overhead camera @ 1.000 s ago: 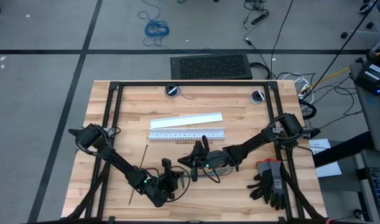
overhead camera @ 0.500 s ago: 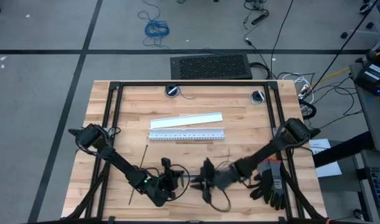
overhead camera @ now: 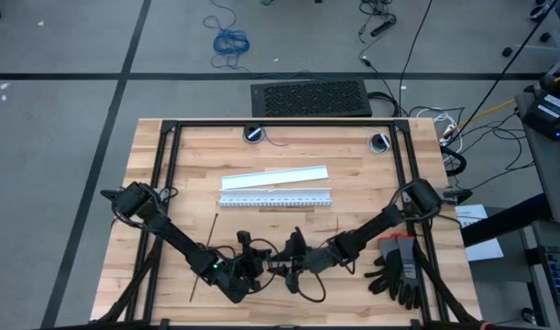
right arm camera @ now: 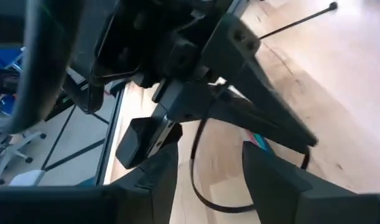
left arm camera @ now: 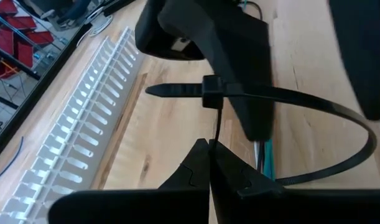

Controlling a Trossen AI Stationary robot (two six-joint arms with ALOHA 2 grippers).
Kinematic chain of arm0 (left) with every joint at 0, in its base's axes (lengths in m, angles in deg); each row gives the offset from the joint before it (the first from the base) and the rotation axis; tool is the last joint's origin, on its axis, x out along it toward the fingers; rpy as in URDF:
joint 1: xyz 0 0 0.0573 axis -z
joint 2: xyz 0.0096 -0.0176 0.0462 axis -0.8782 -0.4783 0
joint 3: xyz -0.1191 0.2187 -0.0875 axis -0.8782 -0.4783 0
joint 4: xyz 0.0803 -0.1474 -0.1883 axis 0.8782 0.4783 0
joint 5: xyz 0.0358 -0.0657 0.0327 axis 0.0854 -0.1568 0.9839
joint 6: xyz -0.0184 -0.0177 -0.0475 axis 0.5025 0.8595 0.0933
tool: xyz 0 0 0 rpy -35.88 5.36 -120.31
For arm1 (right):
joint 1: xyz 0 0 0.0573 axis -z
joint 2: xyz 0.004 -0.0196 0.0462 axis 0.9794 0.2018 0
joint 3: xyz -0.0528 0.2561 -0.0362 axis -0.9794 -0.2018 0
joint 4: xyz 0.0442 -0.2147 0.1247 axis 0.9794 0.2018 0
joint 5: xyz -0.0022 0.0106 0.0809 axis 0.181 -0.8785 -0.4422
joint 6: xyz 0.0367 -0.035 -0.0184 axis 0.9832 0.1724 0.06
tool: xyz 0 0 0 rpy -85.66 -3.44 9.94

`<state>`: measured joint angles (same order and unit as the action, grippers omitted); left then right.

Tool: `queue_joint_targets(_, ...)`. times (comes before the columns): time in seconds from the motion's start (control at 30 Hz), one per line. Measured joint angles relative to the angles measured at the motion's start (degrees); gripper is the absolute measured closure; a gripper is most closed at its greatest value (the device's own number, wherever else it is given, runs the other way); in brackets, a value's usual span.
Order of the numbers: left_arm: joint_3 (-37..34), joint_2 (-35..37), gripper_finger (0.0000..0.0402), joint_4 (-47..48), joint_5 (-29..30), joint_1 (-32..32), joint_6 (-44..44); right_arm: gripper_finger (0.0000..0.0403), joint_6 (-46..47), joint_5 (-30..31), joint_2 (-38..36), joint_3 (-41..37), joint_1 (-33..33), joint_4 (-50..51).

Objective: Ziptie cables
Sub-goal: Wrap the left black zip tie around the colored cable wires

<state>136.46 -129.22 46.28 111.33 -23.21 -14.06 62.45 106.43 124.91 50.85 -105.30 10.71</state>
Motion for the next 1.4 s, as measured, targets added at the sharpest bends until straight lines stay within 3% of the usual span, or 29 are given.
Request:
queue_joint_targets(0.2,0.00,0.02,0.0402,-0.02,0.15,0.00,0.14,0.0285,-0.24,-0.98,0.17,0.27,0.17,0.45)
queue_joint_targets(0.4,0.00,0.02,0.0402,0.00,0.15,0.00,0.12,0.0391,-3.19,-2.57,0.17,0.27,1.08,0.11)
queue_joint_targets(0.73,0.00,0.09,0.0402,1.73,-0.44,0.00,0.12,0.0402,-2.85,-2.65,0.17,0.27,2.67,-5.95)
queue_joint_targets(1.4,-0.04,0.09,0.0402,2.11,3.19,1.68,-6.05,0.0403,5.05,3.49,0.09,0.25,2.87,-3.38)
